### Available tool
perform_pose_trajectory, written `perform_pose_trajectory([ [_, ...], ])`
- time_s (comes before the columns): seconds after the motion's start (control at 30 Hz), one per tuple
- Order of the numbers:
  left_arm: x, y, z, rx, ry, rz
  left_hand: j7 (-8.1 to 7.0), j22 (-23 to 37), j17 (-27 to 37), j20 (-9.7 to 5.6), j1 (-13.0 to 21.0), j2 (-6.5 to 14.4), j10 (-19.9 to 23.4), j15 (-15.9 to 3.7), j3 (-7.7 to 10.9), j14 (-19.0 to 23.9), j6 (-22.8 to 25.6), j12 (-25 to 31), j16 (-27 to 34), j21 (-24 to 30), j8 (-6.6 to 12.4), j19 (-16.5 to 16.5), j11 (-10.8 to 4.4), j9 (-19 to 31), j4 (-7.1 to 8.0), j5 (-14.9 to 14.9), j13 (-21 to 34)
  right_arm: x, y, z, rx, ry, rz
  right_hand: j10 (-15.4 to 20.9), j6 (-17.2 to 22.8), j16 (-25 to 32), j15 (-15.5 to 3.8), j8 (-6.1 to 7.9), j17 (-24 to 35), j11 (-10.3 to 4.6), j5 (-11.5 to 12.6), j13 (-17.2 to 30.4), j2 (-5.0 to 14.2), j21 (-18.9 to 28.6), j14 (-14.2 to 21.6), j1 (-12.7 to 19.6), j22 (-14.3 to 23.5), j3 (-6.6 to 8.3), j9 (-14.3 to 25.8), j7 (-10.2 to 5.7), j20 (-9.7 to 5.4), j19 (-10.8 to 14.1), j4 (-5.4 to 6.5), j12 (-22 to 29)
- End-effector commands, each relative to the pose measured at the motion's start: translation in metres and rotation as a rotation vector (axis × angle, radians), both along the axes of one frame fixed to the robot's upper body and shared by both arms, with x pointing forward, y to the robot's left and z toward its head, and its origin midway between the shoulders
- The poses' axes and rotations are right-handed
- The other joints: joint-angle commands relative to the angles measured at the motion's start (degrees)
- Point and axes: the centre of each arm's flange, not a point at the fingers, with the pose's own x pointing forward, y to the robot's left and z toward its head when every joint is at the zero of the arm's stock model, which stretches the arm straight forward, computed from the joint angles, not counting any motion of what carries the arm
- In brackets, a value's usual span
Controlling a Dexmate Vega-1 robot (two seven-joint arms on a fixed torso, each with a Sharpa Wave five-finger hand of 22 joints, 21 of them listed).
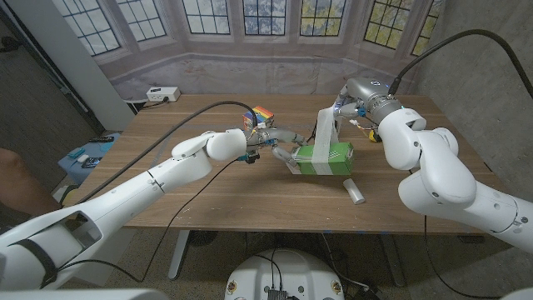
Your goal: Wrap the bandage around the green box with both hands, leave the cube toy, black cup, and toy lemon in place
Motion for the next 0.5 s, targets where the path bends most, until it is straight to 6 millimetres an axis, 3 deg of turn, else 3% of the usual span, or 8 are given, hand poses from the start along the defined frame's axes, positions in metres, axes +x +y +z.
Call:
perform_pose_trajectory([
  [0.03,0.002,0.001,0.000,-0.009,0.001,0.003,1.70,0.21,0.17,0.21,-1.00,4.00,0.03,0.55,0.37,0.24,2.51,0.22,-0.04,0.05,5.29,-0.29,0.26,0.18,0.34,0.36,0.16,-0.014,0.003,-0.003,-0.008,0.012,-0.009,0.34,0.18,-0.44,-6.24,-0.01,0.28,-0.32,0.37,0.29,-0.17,0.15,0.51,-0.47,0.05,-0.28,0.10,-0.20,-1.43,-0.24,0.04,-0.22],
  [0.5,0.006,0.004,0.003,-0.025,-0.004,0.011,1.54,0.22,0.15,0.13,-1.15,3.92,0.06,0.57,0.42,0.30,2.59,0.26,-0.07,0.06,5.32,-0.30,0.39,0.13,0.34,0.39,0.15,-0.026,0.010,-0.005,0.001,0.024,-0.016,0.32,0.14,-0.57,-6.17,-0.03,0.34,-0.28,0.38,0.28,-0.16,0.14,0.57,-0.66,0.05,-0.34,0.09,-0.19,-1.40,-0.25,0.08,-0.29],
])
